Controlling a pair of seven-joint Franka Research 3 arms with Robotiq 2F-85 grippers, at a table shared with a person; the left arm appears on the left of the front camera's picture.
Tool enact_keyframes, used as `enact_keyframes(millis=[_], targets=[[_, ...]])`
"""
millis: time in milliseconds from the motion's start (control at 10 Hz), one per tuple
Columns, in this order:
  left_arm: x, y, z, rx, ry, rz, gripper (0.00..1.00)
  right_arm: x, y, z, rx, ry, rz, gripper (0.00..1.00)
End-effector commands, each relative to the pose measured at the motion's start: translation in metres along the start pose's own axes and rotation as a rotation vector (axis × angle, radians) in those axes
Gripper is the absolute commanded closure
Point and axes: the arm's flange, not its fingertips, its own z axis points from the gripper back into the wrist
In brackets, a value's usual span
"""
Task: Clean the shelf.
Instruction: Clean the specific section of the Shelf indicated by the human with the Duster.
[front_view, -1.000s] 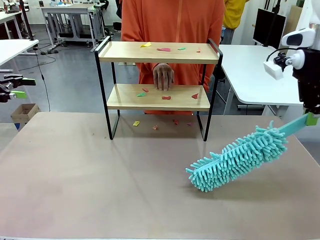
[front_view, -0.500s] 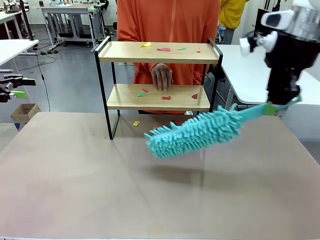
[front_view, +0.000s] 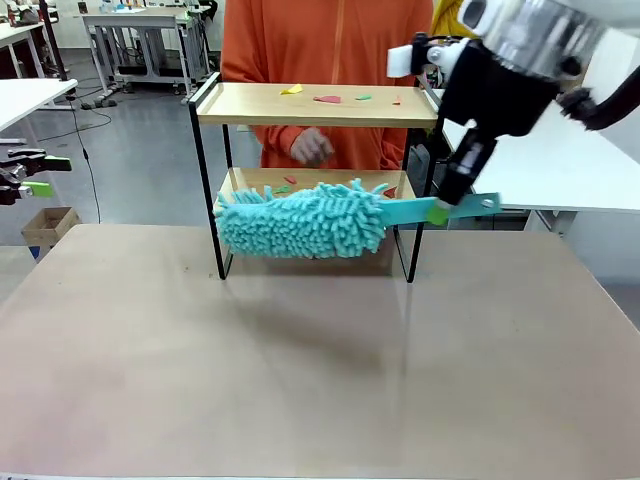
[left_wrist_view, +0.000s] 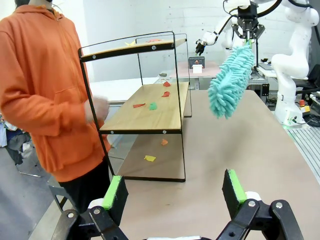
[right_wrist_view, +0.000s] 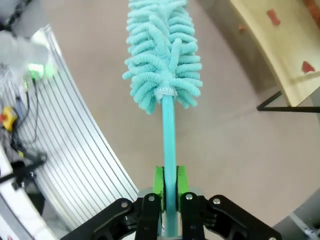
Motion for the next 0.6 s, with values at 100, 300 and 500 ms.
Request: enact_keyframes(millis=[100, 300, 500], targets=[[0.003, -0.002, 0.000, -0.005, -0.007, -0.003, 0.00, 0.000, 0.000, 0.000, 0.000, 0.000, 0.000, 0.87], [0.003, -0.002, 0.000, -0.005, -0.007, -0.003, 0.00, 0.000, 0.000, 0.000, 0.000, 0.000, 0.000, 0.87], [0.003, -0.002, 0.000, -0.005, -0.007, -0.003, 0.00, 0.017, 0.024, -0.008, -0.105, -0.049, -0.147, 0.87]])
